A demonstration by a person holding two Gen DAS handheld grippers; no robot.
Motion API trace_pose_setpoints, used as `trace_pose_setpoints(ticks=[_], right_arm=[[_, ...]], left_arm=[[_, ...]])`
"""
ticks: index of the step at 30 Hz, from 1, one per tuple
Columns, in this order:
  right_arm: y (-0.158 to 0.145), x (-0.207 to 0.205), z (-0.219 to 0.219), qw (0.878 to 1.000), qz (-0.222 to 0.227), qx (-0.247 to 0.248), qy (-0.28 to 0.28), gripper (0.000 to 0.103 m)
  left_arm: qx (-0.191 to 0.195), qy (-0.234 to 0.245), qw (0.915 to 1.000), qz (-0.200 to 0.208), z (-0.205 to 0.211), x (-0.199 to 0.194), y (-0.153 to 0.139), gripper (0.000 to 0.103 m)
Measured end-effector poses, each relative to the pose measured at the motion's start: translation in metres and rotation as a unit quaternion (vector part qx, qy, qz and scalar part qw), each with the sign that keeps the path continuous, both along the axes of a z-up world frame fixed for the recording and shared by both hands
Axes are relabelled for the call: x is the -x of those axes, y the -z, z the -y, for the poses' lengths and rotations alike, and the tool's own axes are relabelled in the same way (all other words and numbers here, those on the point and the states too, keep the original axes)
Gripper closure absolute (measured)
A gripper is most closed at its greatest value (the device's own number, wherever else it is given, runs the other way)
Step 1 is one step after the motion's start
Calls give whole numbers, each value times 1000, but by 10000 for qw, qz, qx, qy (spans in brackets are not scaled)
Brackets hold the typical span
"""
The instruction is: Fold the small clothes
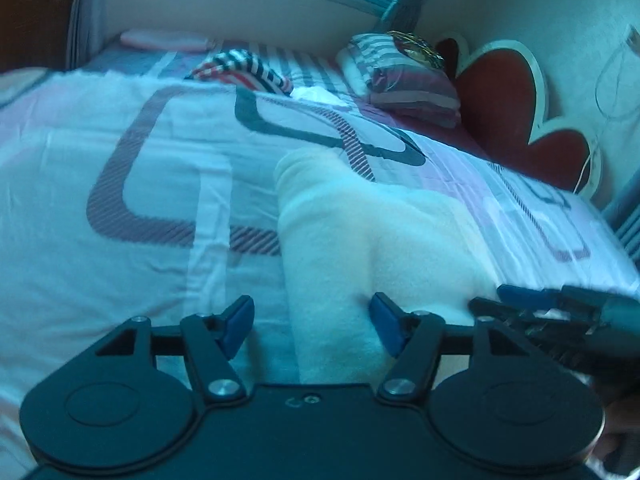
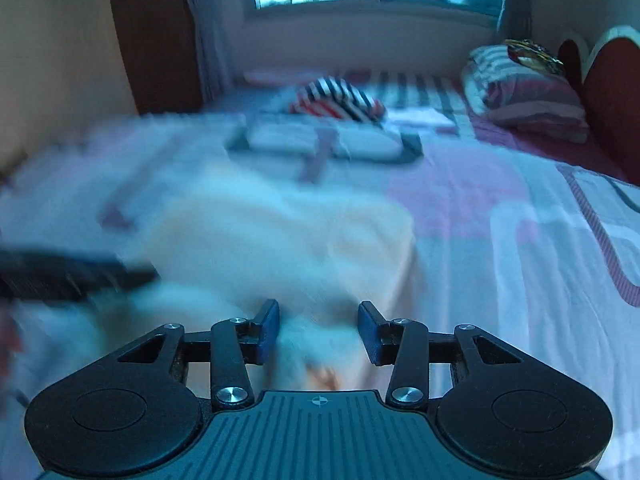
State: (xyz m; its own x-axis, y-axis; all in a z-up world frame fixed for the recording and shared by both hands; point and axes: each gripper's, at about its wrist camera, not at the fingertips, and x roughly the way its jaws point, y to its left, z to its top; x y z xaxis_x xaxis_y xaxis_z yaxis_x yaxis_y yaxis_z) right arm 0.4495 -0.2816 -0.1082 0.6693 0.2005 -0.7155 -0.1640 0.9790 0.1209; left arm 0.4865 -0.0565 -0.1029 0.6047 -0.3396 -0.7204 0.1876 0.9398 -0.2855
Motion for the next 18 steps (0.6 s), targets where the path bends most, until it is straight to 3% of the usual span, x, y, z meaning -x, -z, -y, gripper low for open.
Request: trace_pose_setpoints(ticks=[3, 7, 10, 13, 18], right_arm=[[-9, -2, 9, 9993, -87, -192, 306, 51], [-25, 28, 5, 9997, 101, -212, 14, 54], [-21, 50, -1, 9999, 41, -70, -125, 54], [-2, 65, -5, 9989, -272, 375, -97, 54], [-13, 96, -1, 9996, -126, 257, 39, 54]], left_arm=[[-124, 97, 9997, 165, 1, 14, -13, 41], [-267, 141, 9995, 49, -6, 45, -5, 41], [-55, 8, 10000, -75, -16, 67, 6, 39], [-67, -42, 10000, -50, -19, 83, 5, 39], [-149, 20, 9998, -89, -19, 101, 0, 40]])
